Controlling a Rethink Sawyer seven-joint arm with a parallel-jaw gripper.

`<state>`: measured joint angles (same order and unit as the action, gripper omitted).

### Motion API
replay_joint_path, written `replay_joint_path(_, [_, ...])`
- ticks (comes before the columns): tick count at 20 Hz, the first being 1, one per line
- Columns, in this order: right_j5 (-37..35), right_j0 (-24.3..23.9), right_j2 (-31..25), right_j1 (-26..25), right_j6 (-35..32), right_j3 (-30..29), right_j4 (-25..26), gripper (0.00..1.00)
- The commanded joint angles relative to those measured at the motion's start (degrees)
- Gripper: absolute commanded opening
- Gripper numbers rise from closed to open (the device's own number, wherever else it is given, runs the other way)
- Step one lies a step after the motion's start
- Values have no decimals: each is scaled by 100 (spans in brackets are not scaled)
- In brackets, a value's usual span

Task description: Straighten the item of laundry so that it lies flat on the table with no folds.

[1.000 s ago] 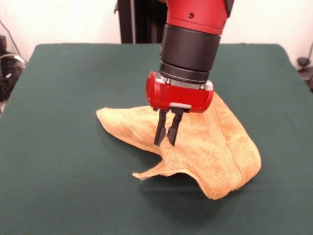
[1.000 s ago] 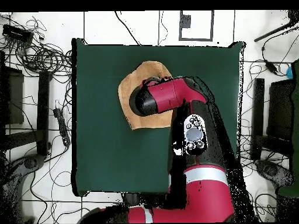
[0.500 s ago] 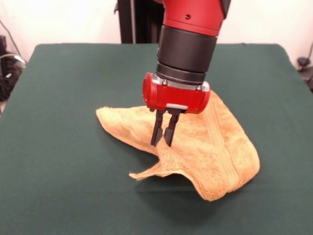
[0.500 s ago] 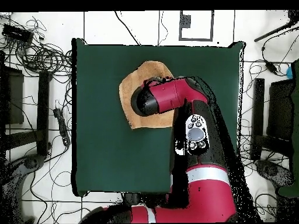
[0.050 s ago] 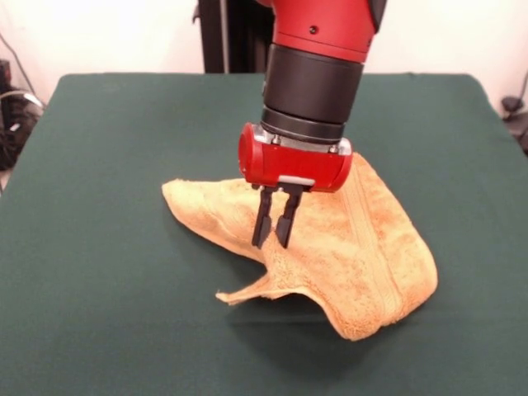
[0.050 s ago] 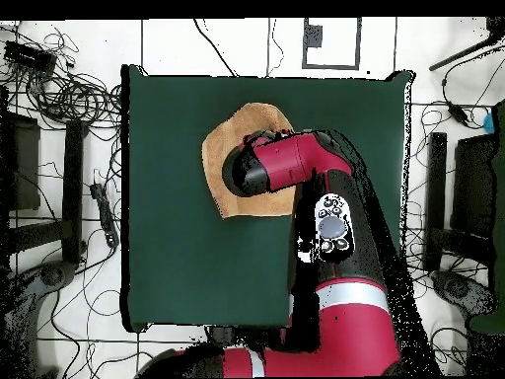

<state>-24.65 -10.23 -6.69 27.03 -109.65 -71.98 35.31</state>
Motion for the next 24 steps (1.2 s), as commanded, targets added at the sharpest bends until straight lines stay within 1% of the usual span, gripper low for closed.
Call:
replay_joint_path(1, [236, -5, -560, -252, -50, -127, -86, 100])
replay_joint_path(6, [184, -19, -580, -252, -39, -148, -136, 100])
replay_joint_path(10, [187, 39, -516, -240, -43, -96, -80, 100])
replay_joint_path(14, [24, 6, -537, -220, -25, -163, -165, 100])
replay_joint_path(18, [-698, -164, -706, -236, -20, -444, -671, 100])
replay_joint_path(21, [-1239, -199, -692, -271, -95, -569, -1064, 100])
replay_joint_path(24, [-1447, -204, -632, -331, -103, -619, -1281, 100])
